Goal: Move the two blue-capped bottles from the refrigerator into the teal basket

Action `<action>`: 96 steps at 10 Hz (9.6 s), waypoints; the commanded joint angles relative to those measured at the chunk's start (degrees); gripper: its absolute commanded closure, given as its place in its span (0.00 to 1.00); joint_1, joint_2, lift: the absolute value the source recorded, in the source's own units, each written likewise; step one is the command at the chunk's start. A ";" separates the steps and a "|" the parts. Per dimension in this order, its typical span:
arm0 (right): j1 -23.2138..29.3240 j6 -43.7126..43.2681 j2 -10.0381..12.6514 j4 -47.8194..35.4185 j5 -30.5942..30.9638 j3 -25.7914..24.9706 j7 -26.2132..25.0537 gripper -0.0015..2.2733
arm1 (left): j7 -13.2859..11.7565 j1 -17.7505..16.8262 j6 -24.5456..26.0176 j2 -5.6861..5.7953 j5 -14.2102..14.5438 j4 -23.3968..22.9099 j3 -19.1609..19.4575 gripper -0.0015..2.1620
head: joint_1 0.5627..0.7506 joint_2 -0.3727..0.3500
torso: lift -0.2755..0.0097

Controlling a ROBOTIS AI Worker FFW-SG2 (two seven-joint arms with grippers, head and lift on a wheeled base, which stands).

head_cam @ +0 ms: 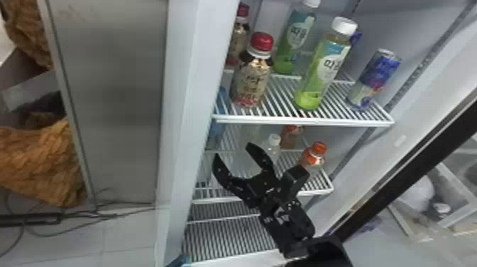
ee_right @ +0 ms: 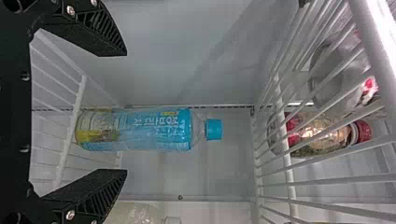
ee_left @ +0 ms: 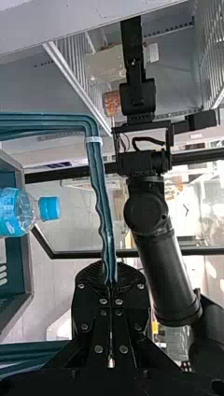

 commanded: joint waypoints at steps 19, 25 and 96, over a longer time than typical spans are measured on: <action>-20.82 -4.98 -0.20 22.23 -0.56 12.20 -10.95 0.04 | 0.00 -1.41 -0.14 0.35 -0.09 0.98 -1.19 0.54 | 0.70 0.10 | 0.38; -24.06 -3.44 -0.46 23.92 1.64 12.99 -13.24 0.12 | 0.00 -1.69 -0.56 0.17 0.00 1.41 -1.28 0.54 | 0.70 0.10 | 0.38; 36.98 37.06 2.79 -48.36 -3.72 -15.40 19.54 0.07 | -1.32 0.84 -1.27 0.17 0.26 1.26 0.48 0.54 | 0.70 0.03 | 0.38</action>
